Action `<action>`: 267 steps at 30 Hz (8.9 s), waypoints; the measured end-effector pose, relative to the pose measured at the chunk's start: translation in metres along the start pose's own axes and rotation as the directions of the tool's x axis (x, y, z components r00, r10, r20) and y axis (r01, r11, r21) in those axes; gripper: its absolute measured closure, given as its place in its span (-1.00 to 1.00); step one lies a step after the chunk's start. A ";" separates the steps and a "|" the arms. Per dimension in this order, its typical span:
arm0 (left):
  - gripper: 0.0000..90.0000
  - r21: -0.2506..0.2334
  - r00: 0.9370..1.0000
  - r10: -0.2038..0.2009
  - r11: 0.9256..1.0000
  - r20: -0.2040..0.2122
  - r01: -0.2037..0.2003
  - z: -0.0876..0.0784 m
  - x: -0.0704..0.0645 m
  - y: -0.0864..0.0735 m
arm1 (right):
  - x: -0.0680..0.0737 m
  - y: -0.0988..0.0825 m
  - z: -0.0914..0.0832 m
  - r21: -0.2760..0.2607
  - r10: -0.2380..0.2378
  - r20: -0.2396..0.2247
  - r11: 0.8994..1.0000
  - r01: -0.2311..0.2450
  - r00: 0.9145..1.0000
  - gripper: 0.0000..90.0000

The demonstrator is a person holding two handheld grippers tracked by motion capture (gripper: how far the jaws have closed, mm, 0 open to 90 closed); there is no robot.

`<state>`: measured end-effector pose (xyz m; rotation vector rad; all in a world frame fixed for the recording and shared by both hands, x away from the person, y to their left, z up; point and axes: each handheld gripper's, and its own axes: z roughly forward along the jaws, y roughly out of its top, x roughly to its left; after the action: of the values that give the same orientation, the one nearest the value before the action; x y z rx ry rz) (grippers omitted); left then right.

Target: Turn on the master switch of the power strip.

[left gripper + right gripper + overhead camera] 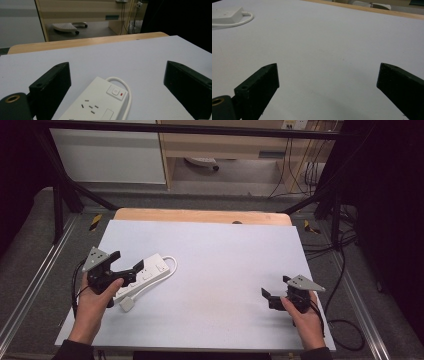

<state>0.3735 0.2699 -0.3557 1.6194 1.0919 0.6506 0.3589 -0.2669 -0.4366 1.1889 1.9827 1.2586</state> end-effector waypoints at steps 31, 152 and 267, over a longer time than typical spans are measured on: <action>-0.81 0.155 0.998 0.053 0.986 0.018 -0.055 0.060 -0.023 -0.006 | 0.002 -0.002 0.004 0.032 -0.005 -0.015 0.999 0.005 1.000 -0.90; 1.00 0.465 0.994 0.113 0.879 0.006 -0.103 0.128 -0.015 -0.024 | -0.001 -0.004 0.005 0.067 0.016 -0.023 0.998 -0.014 1.000 -0.90; 1.00 0.456 0.995 0.104 0.885 0.001 -0.093 0.131 -0.019 -0.026 | 0.000 -0.003 0.006 0.072 0.010 -0.033 0.997 -0.007 0.999 -0.90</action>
<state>0.4656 0.1955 -0.4200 2.0857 1.2507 0.5002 0.3619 -0.2651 -0.4420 1.2193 2.0652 1.2276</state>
